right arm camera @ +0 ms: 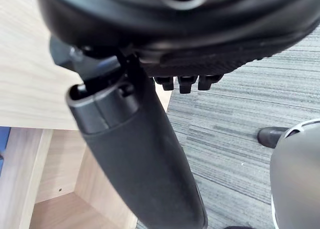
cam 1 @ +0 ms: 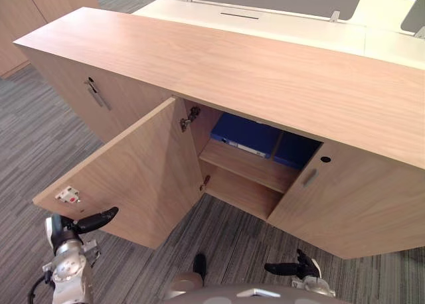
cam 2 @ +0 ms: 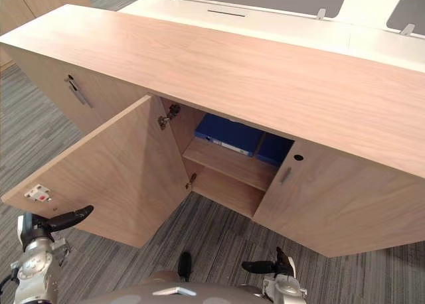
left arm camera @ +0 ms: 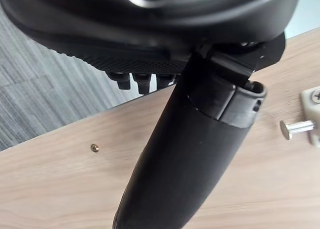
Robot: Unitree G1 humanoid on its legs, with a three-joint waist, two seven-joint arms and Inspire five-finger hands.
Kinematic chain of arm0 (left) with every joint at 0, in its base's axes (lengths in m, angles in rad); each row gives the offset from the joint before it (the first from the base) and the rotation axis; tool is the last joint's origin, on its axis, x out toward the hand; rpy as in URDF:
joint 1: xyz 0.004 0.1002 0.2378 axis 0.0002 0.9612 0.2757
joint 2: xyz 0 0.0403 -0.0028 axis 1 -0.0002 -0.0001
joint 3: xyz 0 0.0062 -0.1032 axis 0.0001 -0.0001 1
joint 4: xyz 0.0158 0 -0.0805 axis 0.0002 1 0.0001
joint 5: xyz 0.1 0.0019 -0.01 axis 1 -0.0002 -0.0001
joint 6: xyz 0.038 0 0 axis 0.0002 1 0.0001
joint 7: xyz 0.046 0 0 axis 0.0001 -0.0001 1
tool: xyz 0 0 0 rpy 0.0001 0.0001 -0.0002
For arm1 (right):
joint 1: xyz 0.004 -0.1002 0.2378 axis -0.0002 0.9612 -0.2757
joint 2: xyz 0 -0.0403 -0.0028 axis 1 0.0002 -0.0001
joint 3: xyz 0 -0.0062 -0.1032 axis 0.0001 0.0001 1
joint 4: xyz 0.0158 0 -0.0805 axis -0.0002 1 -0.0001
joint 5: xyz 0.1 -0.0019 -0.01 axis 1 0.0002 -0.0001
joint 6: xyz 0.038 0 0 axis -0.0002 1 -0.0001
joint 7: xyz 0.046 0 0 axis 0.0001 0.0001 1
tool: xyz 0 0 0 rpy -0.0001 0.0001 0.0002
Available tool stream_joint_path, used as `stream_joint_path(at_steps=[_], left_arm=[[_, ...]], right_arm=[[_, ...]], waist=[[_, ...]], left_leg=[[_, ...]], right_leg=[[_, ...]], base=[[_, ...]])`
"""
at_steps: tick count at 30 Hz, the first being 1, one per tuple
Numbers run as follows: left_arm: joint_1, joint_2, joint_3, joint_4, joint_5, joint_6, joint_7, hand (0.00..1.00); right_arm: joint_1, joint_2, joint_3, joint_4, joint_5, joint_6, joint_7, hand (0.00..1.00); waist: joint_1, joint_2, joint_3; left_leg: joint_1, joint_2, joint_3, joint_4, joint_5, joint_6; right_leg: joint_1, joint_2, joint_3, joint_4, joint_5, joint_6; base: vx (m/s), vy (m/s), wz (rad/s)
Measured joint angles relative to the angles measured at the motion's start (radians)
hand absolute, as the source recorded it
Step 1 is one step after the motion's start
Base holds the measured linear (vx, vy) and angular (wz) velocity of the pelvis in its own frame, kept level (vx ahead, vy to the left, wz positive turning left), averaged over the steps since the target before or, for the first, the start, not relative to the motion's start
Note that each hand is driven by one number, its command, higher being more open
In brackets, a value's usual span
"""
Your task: Walk over to the cabinet, pick up the folder, carry it to the office cabinet, place the folder inside the office cabinet, then close the office cabinet door
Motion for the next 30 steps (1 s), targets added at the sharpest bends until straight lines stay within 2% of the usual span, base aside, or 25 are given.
stream_joint_path(at_steps=[2,9,15,22,30], left_arm=[[0.016,-0.005,-0.02,0.0,-0.015,-0.003,-0.002,1.0],[0.088,-0.011,-0.077,-0.011,-0.018,-0.003,-0.014,1.0],[0.214,-0.074,-0.159,-0.145,-0.055,-0.003,-0.027,1.0],[0.38,-0.179,-0.321,-0.281,-0.094,-0.001,-0.162,1.0],[0.409,-0.184,-0.466,-0.31,-0.113,0.033,-0.304,1.0]], right_arm=[[-0.001,-0.003,-0.002,0.0,0.0,0.0,0.002,1.0],[-0.044,0.003,-0.001,-0.002,-0.001,-0.003,0.019,1.0],[-0.027,0.006,0.001,0.0,-0.008,-0.001,0.021,1.0],[0.005,0.006,-0.006,-0.004,-0.006,0.004,0.025,1.0],[0.008,0.007,0.002,-0.018,-0.006,0.003,0.048,1.0]], waist=[[0.009,-0.005,-0.003],[0.011,-0.006,-0.004],[0.016,-0.004,-0.003],[0.009,0.016,-0.006],[0.002,0.018,-0.008]], left_leg=[[-0.001,-0.005,0.001,0.001,-0.002,-0.002],[0.025,0.003,0.012,0.005,-0.003,-0.003],[0.028,0.008,0.042,0.0,-0.001,0.005],[0.027,0.005,0.041,0.0,0.006,0.013],[0.044,-0.002,0.06,0.0,0.004,0.016]], right_leg=[[0.003,-0.001,0.0,-0.002,0.001,0.001],[0.012,-0.005,0.034,0.027,0.007,-0.005],[0.0,-0.008,0.068,0.018,0.011,-0.002],[-0.005,-0.004,0.094,0.018,0.009,0.006],[-0.005,-0.006,0.132,0.025,0.009,0.006]], base=[[0.11,-0.021,0.03],[0.04,0.015,0.0],[-0.1,0.03,-0.18],[-0.13,0.029,-0.02],[0.0,0.014,-0.08]])
